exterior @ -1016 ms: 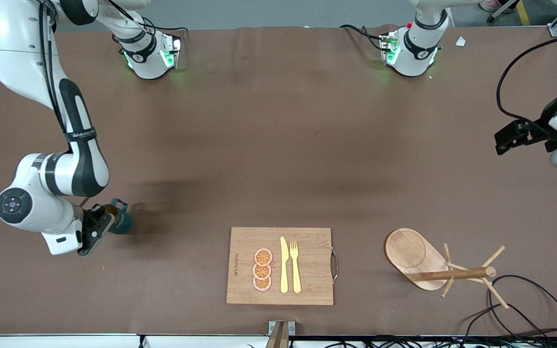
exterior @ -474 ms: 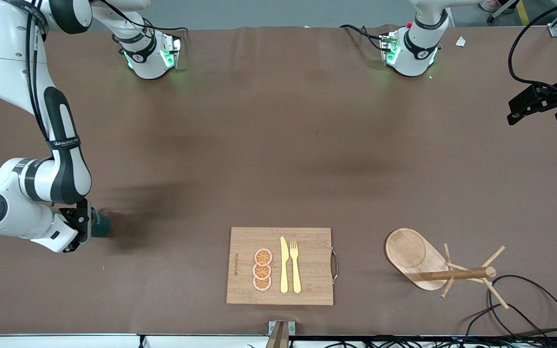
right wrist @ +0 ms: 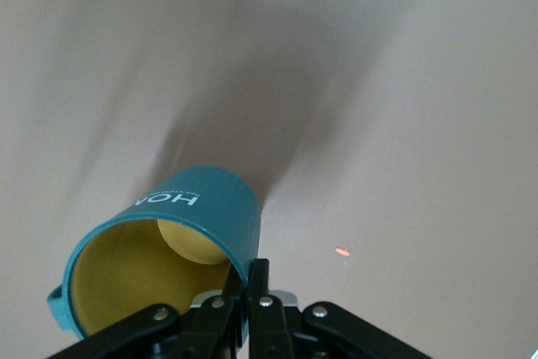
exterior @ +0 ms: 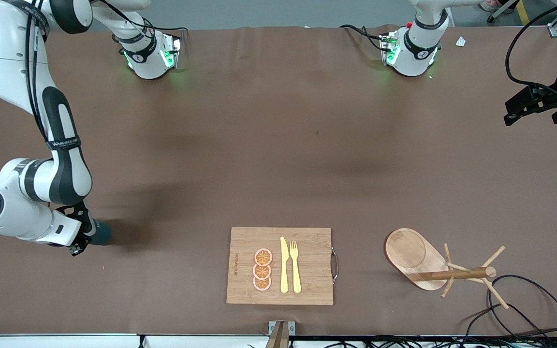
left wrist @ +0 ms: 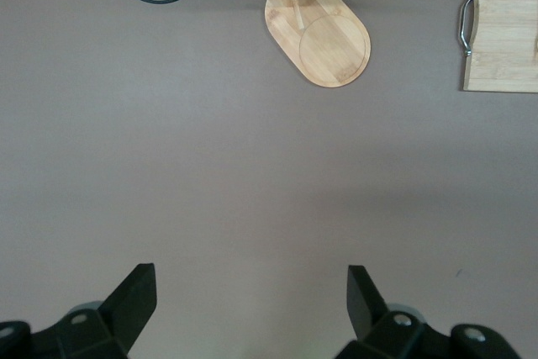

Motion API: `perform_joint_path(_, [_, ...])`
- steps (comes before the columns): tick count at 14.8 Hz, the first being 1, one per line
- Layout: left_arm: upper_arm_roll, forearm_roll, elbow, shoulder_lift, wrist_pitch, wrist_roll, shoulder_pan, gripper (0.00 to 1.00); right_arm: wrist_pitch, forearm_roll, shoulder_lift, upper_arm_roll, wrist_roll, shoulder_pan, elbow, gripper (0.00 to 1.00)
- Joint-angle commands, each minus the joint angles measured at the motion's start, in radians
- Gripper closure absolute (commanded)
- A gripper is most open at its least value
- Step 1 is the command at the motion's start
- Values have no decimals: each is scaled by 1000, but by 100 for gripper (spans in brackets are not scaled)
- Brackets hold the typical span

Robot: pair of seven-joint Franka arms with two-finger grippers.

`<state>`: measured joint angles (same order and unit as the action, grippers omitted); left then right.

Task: Transfer cup from left to right arm and place
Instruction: 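Carry the mug away from the board with the right gripper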

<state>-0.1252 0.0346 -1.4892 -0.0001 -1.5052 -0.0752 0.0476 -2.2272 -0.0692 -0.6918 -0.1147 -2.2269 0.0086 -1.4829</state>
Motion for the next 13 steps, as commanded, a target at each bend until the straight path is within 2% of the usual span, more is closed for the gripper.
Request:
perform_joint_path(1, [4,-18,-14,-1,-1,14,-6,0,-5,-21,-8,17,-48,-19,7,95])
perform_joint_path(4, [4,-15,-11,5,0,12,-6,0,-6,-24,-21,17,-39,-19,7,91])
perform_joint_path(6, [2,-13,-9,3,2,9,-8,0,-6,-32,-25,17,2,-19,7,75])
perform_joint_path(7, [2,-12,-11,3,3,9,-6,0,-5,-30,-25,17,39,-19,7,60])
perform_joint_path(8, [2,-12,-11,3,6,12,-6,0,-3,-32,-25,17,52,-21,9,36])
perform_joint_path(9, [2,-12,-9,5,8,15,-3,0,0,-32,-23,17,61,-19,10,0])
perform_joint_path(13, [4,-10,-8,6,6,11,-8,0,84,-17,-6,9,341,-13,15,0])
